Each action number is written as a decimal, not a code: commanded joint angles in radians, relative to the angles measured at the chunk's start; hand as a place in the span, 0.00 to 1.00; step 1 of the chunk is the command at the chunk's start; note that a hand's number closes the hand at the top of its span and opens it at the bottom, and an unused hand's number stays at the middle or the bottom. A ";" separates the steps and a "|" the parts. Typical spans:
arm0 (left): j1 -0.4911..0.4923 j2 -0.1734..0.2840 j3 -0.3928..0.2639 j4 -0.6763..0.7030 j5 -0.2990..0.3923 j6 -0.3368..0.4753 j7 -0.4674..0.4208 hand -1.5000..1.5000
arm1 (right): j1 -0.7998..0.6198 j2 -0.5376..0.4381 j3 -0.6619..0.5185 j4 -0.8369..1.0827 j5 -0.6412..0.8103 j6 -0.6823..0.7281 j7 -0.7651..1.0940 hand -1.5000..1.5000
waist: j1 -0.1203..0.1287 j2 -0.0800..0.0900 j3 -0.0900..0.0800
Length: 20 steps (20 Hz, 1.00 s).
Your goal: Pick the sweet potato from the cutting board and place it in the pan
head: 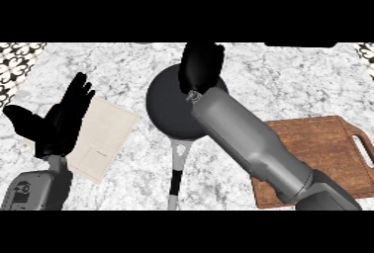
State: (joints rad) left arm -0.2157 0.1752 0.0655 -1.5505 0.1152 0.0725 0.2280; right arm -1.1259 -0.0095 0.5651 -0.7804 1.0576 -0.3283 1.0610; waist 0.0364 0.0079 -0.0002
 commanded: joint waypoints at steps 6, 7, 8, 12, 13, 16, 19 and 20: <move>-0.029 -0.019 -0.013 0.000 -0.012 0.008 0.002 0.50 | 0.029 0.009 -0.058 0.279 -0.081 -0.263 -0.079 1.00 | 0.019 0.010 0.000; 0.023 -0.001 -0.015 -0.047 -0.015 -0.005 0.006 0.50 | 0.073 0.009 -0.048 0.279 -0.101 -0.225 -0.093 1.00 | 0.016 0.005 0.000; -0.011 -0.044 -0.039 -0.009 -0.025 0.020 0.008 0.50 | 0.096 0.009 -0.056 0.248 -0.139 -0.290 -0.054 1.00 | 0.023 0.010 0.000; -0.003 -0.009 -0.011 -0.029 0.003 -0.009 0.022 0.50 | 0.166 0.009 -0.122 0.254 -0.233 -0.369 -0.060 0.00 | 0.027 0.009 0.001; -0.022 -0.031 -0.023 0.013 -0.017 0.003 -0.014 0.50 | 0.151 0.009 -0.127 0.275 -0.263 -0.373 -0.129 0.00 | 0.020 0.011 0.001; -0.028 -0.015 -0.003 0.045 -0.011 -0.009 -0.013 0.50 | 0.184 0.009 -0.101 0.281 -0.330 -0.404 -0.184 0.00 | 0.017 0.008 0.001; 0.051 -0.023 -0.015 -0.040 -0.019 0.000 -0.014 0.50 | 0.137 0.005 -0.184 0.302 -0.330 -0.453 -0.308 0.00 | 0.001 0.002 0.001; -0.009 -0.017 -0.012 -0.015 -0.005 -0.008 0.021 0.50 | 0.181 0.009 -0.144 0.228 -0.350 -0.526 -0.289 0.00 | 0.004 0.003 0.002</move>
State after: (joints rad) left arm -0.2133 0.1662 0.0610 -1.5613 0.1137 0.0585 0.2336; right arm -0.9645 -0.0036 0.4376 -0.5141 0.7484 -0.7178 0.8309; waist 0.0487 0.0136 0.0010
